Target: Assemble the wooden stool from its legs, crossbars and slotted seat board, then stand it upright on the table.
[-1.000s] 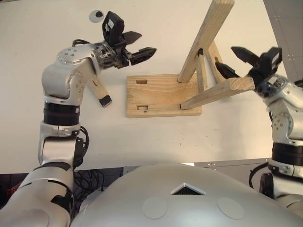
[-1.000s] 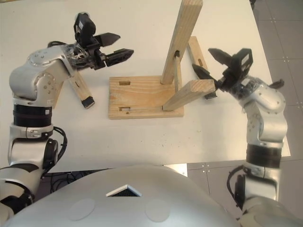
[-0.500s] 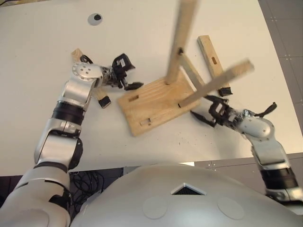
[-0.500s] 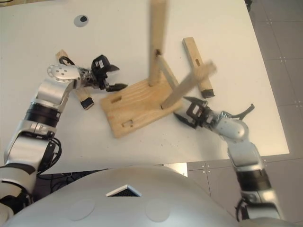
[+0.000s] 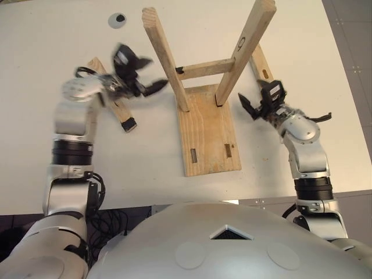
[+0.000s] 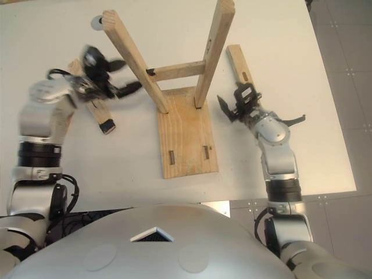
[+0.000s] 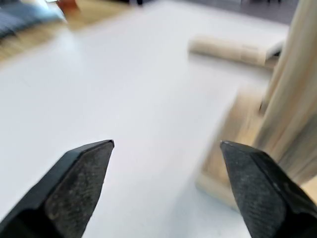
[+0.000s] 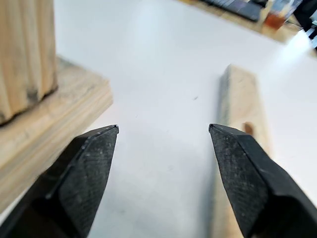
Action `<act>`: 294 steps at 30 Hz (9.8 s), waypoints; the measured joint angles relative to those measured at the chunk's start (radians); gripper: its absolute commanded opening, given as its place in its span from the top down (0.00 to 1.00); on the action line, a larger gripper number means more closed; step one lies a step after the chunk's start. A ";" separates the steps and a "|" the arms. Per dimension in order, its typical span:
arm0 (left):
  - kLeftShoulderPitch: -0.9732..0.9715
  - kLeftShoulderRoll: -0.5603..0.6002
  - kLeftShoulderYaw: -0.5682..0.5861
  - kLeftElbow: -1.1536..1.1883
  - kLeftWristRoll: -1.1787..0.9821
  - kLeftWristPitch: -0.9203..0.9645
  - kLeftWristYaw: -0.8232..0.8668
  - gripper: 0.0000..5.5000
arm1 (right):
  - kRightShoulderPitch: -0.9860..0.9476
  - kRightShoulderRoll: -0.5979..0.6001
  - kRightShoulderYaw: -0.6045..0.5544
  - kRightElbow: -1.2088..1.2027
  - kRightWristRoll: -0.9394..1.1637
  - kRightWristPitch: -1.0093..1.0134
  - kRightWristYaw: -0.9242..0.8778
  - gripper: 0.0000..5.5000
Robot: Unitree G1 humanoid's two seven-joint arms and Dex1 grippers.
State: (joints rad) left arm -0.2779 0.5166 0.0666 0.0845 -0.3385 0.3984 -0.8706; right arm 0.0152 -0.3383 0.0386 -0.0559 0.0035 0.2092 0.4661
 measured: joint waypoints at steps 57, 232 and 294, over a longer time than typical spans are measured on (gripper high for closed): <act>-0.622 -0.292 -0.115 0.327 0.129 -0.744 0.203 0.77 | -0.710 0.251 -0.329 -0.153 1.026 0.307 -0.322 0.39; -0.347 -0.034 0.287 -0.431 -0.953 0.713 0.236 0.63 | -0.437 -0.422 -0.705 0.112 1.375 0.887 0.265 0.33; 0.512 0.154 -0.311 -0.614 -0.138 -0.340 -0.138 0.63 | -0.441 -0.457 -0.591 0.235 1.134 0.885 0.362 0.33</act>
State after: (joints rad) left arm 0.2338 0.6709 -0.2446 -0.5299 -0.4766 0.0588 -1.0089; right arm -0.4263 -0.7952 -0.5524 0.1795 1.1377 1.0939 0.8282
